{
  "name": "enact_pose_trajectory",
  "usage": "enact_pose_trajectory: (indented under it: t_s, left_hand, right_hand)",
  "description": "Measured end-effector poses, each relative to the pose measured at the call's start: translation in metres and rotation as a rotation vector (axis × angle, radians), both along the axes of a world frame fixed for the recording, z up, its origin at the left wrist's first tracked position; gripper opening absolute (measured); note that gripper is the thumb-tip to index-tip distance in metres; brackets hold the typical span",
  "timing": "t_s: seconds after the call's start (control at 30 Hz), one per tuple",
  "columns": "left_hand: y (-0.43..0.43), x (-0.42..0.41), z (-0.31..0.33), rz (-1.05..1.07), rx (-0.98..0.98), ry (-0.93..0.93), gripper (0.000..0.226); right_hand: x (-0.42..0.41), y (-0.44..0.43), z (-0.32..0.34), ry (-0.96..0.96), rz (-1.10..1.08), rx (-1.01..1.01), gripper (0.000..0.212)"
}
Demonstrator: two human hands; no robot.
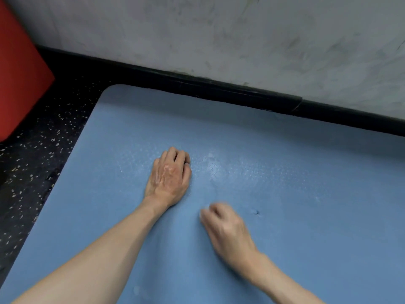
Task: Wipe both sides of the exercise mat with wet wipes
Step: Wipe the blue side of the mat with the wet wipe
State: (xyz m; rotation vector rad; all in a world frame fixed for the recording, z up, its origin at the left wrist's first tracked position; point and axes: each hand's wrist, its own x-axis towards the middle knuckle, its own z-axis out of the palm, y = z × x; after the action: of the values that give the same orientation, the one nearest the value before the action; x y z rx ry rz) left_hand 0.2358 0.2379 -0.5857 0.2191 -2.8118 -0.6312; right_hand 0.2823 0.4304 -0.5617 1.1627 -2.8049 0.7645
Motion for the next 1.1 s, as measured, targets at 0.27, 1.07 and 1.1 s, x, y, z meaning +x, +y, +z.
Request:
enact_pose_trajectory:
  t_s: [0.27, 1.07, 1.1]
  left_hand:
    - [0.001, 0.002, 0.0, 0.019, 0.0, -0.038, 0.023]
    - [0.001, 0.0, 0.001, 0.033, -0.022, -0.082, 0.018]
    - [0.0, 0.0, 0.001, 0.036, -0.02, -0.08, 0.018]
  right_hand:
    - [-0.108, -0.028, 0.005, -0.027, -0.15, -0.031, 0.007]
    - [-0.172, -0.037, 0.001, -0.067, 0.012, -0.041, 0.018]
    - [-0.198, -0.044, 0.0, -0.073, -0.083, -0.04, 0.018]
